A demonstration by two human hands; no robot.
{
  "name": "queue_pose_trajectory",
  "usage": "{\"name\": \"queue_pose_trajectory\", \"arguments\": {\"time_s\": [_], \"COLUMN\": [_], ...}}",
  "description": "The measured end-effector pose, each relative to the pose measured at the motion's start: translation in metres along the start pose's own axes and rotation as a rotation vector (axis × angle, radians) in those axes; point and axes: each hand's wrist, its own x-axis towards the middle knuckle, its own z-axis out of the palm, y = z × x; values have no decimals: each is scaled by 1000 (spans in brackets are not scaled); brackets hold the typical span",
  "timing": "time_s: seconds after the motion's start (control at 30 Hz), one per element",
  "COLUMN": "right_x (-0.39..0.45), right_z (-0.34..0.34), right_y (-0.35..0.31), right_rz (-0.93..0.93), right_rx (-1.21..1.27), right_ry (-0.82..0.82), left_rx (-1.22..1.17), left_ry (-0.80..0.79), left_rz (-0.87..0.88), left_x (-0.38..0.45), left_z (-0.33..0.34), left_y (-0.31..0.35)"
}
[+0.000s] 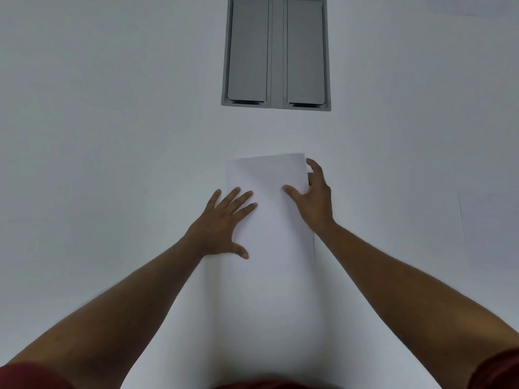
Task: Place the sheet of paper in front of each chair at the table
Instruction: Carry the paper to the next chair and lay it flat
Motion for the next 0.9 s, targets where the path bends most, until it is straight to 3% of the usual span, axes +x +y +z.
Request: {"name": "queue_pose_trajectory", "arguments": {"time_s": [0.13,0.33,0.4,0.57,0.63,0.77,0.9], "right_x": [-21,-59,-60,-66,-70,-88,-112], "right_z": [-4,-10,-16,-35,-43,-56,-64], "right_y": [5,20,13,-15,-26,-51,-77], "right_rz": [259,306,315,271,259,197,114], "right_rx": [226,169,231,347,380,428,433], "right_ry": [1,-64,-60,-123,-167,-271,-377], "left_rx": [-9,-56,-234,-753,-981,-1321,-1414], "left_ry": [19,-49,15,472,540,538,662], "left_rz": [0,-26,-137,-701,-834,-894,-854], "left_x": [-1,-2,-4,-3,-2,-19,-56], "left_z": [0,-8,-19,-63,-85,-112,-143], "left_y": [1,5,14,41,44,34,43]}}
